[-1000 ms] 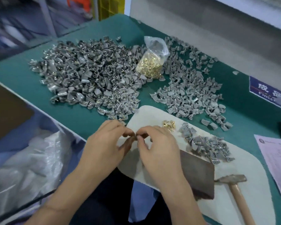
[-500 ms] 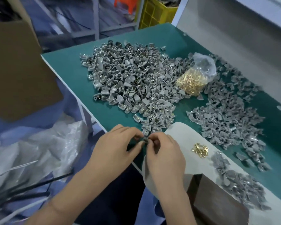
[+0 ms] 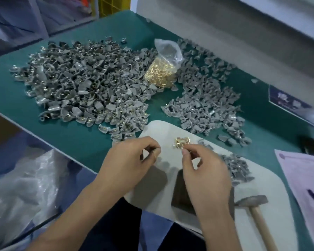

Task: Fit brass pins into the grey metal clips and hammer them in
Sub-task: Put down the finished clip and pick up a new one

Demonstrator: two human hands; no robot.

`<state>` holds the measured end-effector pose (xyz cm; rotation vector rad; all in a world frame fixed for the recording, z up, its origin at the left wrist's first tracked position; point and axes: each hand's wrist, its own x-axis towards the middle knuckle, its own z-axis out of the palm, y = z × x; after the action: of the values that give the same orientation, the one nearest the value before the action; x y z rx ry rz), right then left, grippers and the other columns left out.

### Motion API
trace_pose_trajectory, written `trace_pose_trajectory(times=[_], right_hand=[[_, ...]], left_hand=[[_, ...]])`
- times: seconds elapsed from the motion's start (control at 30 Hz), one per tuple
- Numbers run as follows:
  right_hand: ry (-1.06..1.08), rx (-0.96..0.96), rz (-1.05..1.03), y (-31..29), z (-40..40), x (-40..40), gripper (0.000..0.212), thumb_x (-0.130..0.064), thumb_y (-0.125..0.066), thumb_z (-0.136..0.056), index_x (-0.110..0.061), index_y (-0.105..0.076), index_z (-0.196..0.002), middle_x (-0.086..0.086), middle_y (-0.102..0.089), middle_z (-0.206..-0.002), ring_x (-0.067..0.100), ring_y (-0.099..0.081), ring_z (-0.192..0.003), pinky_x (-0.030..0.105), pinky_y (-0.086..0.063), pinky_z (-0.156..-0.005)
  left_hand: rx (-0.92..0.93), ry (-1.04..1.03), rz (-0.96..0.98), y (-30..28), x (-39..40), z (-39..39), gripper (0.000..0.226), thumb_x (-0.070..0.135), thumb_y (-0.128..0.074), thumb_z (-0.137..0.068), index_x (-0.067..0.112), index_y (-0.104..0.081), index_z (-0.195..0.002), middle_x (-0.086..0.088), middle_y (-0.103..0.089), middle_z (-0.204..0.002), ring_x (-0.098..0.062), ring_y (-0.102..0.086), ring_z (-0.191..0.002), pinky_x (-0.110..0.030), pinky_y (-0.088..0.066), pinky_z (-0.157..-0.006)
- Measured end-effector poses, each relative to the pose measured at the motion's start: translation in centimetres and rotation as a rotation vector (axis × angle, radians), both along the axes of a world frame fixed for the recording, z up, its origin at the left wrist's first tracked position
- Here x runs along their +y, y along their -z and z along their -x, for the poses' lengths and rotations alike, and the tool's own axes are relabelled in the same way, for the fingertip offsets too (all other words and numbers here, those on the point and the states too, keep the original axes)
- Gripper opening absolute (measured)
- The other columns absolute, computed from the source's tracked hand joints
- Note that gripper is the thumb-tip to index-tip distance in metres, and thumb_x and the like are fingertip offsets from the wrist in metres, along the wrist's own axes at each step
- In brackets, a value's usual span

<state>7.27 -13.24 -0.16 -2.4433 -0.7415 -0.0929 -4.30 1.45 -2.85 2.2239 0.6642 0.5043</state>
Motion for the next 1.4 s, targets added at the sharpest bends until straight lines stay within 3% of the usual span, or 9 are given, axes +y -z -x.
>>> trace_pose_trajectory(times=[0.1, 0.2, 0.27, 0.5, 0.77, 0.97, 1.17, 1.33, 1.4], right_hand=[[0.101, 0.038, -0.014, 0.6, -1.4, -3.7, 0.009, -0.032, -0.065, -0.095, -0.033, -0.073, -0.099, -0.019, -0.067, -0.089, 0.011, -0.063, -0.088, 0.028, -0.044, -0.069], [0.079, 0.063, -0.080, 1.1, -1.7, -5.3, 0.011, -0.025, -0.066, -0.096, -0.027, -0.075, -0.102, -0.015, -0.070, -0.095, 0.014, -0.064, -0.093, 0.035, -0.053, -0.080], [0.045, 0.023, -0.046, 1.2, -1.6, -5.1, 0.010, -0.028, -0.065, -0.096, -0.028, -0.074, -0.101, -0.015, -0.069, -0.093, 0.015, -0.060, -0.092, 0.036, -0.052, -0.078], [0.014, -0.008, -0.028, 1.7, -1.8, -5.5, 0.014, -0.037, -0.056, -0.098, -0.034, -0.070, -0.096, -0.020, -0.066, -0.089, 0.012, -0.053, -0.088, 0.033, -0.049, -0.073], [0.003, -0.003, -0.069, 1.6, -1.7, -5.5, 0.015, -0.037, -0.055, -0.096, -0.033, -0.069, -0.092, -0.019, -0.066, -0.085, 0.014, -0.051, -0.084, 0.034, -0.046, -0.071], [0.007, 0.006, -0.106, 1.6, -1.6, -5.6, 0.017, -0.039, -0.053, -0.097, -0.035, -0.068, -0.092, -0.019, -0.065, -0.083, 0.012, -0.048, -0.082, 0.033, -0.043, -0.069], [0.011, 0.024, -0.116, 1.6, -1.5, -5.6, 0.013, -0.037, -0.057, -0.098, -0.034, -0.068, -0.091, -0.019, -0.065, -0.083, 0.013, -0.048, -0.084, 0.032, -0.043, -0.070], [0.012, 0.023, -0.110, 1.6, -1.5, -5.7, 0.014, -0.038, -0.056, -0.097, -0.034, -0.068, -0.090, -0.019, -0.065, -0.083, 0.012, -0.048, -0.084, 0.031, -0.042, -0.069], [0.013, 0.027, -0.098, 1.7, -1.6, -5.7, 0.015, -0.038, -0.055, -0.098, -0.035, -0.068, -0.090, -0.019, -0.065, -0.083, 0.012, -0.048, -0.085, 0.031, -0.041, -0.069]], left_hand=[[0.062, 0.098, -0.013, 0.0, -0.6, -3.8, 0.005, 0.037, -0.064, -0.092, 0.040, -0.063, -0.095, 0.027, -0.061, -0.089, -0.001, -0.057, -0.078, -0.019, -0.042, -0.063], [0.142, 0.179, -0.065, 0.3, -0.5, -6.7, 0.022, 0.041, -0.065, -0.092, 0.040, -0.060, -0.113, 0.018, -0.057, -0.102, -0.002, -0.056, -0.079, -0.028, -0.048, -0.073], [0.211, 0.213, -0.088, 0.5, 0.0, -8.0, 0.032, 0.039, -0.070, -0.089, 0.032, -0.062, -0.119, 0.010, -0.056, -0.107, -0.010, -0.058, -0.084, -0.034, -0.051, -0.081], [0.174, 0.195, -0.122, 1.0, 0.2, -9.2, 0.009, 0.024, -0.074, -0.089, 0.023, -0.078, -0.097, 0.005, -0.063, -0.092, -0.016, -0.059, -0.087, -0.036, -0.049, -0.083], [0.193, 0.202, -0.156, 0.5, -0.8, -8.9, 0.011, 0.022, -0.061, -0.098, 0.018, -0.067, -0.105, 0.005, -0.055, -0.103, -0.018, -0.055, -0.100, -0.041, -0.046, -0.088], [0.424, 0.315, -0.481, 0.5, -0.9, -10.0, 0.019, 0.037, -0.036, -0.106, 0.022, -0.044, -0.114, 0.003, -0.044, -0.113, -0.019, -0.051, -0.109, -0.035, -0.045, -0.083], [0.480, 0.296, -0.692, 1.3, -0.9, -10.6, 0.034, 0.045, -0.033, -0.106, 0.017, -0.048, -0.118, -0.002, -0.050, -0.115, -0.021, -0.055, -0.108, -0.034, -0.045, -0.075], [0.486, 0.247, -0.643, 1.2, -1.5, -10.4, 0.037, 0.049, -0.035, -0.105, 0.017, -0.050, -0.116, 0.001, -0.051, -0.115, -0.019, -0.054, -0.110, -0.033, -0.044, -0.076], [0.425, 0.244, -0.495, 0.9, -1.4, -10.1, 0.029, 0.045, -0.040, -0.105, 0.020, -0.052, -0.114, 0.004, -0.052, -0.115, -0.017, -0.053, -0.110, -0.034, -0.045, -0.082]])
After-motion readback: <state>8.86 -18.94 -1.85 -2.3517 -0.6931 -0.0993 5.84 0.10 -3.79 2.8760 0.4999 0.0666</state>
